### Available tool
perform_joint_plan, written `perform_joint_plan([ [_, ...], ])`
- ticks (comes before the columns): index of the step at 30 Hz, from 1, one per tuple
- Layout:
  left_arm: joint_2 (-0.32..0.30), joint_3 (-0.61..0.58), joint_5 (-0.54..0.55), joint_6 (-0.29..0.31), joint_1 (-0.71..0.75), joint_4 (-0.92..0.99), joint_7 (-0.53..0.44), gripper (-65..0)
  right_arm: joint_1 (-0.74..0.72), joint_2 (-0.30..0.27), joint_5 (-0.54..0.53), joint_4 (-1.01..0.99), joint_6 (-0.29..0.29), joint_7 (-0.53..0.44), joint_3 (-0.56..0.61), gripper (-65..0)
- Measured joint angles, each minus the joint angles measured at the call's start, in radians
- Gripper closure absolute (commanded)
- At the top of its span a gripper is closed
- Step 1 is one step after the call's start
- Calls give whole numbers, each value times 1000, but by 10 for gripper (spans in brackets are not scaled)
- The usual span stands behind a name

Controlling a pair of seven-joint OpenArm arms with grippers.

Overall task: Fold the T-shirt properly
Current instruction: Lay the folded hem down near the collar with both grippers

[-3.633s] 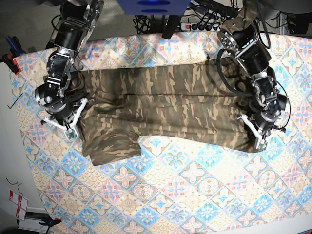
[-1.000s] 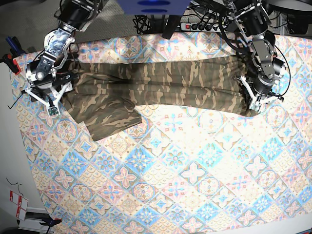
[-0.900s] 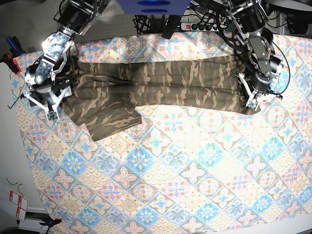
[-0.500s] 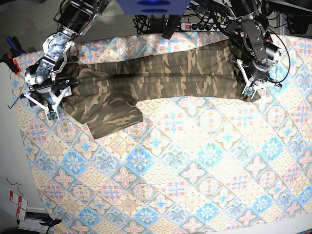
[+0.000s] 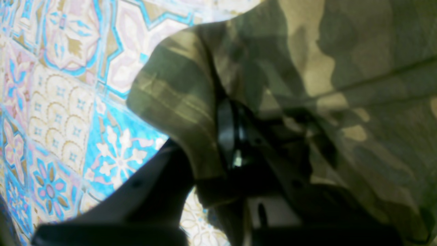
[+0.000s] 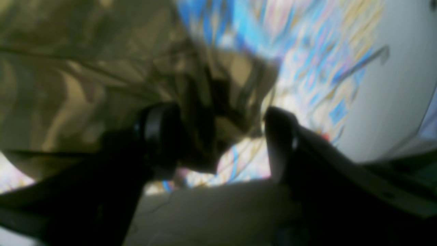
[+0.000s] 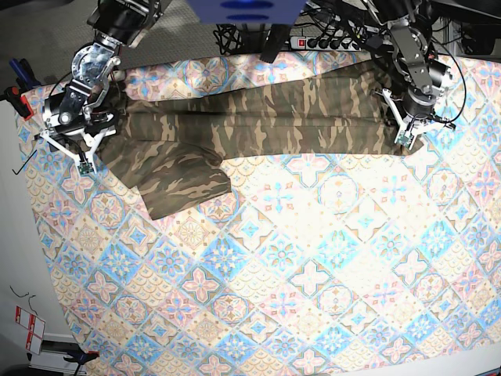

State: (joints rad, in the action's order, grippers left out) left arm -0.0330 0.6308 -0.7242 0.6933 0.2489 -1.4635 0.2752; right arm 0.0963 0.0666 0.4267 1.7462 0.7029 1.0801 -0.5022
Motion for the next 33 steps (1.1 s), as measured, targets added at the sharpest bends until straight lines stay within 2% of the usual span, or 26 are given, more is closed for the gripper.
perform_joint_plan([
  [3, 0, 0, 2, 0, 1, 2, 1, -29, -16, 0, 2, -114, -2, -8, -1, -385],
  [6, 2, 0, 3, -1, 1, 2, 1, -29, -16, 0, 3, -208, -15, -62, -4, -386],
  [10, 3, 0, 2, -1, 0, 2, 1, -29, -68, -24, 18, -299, 34, -98, -20, -386],
  [14, 5, 0, 3, 0, -2, 5, -2, -29, -139, -42, 16, -412, 50, -134, -81, -374],
  [17, 5, 0, 2, 0, -2, 5, 2, -29, -143, -47, 2, -438, 48, -173, -93, -339],
  [21, 5, 0, 1, 3, -2, 4, 9, -29, -161, -58, -6, -455, 50, -170, -94, -334],
  [26, 66, 43, -18, 4, 24, -54, -18, -33, -165, -64, -9, -456, 61, -154, -93, -335],
  [28, 103, 81, -70, 13, 32, -98, -13, -92, -165, -64, -12, -456, 61, -150, -93, -335],
  [31, 114, 83, -159, 15, 31, -129, -15, -258, -165, -64, -14, -456, 61, -167, -93, -350],
  [33, 145, 93, -183, 11, 28, -163, -9, -337, -163, -64, -11, -456, 56, -172, -93, -367],
])
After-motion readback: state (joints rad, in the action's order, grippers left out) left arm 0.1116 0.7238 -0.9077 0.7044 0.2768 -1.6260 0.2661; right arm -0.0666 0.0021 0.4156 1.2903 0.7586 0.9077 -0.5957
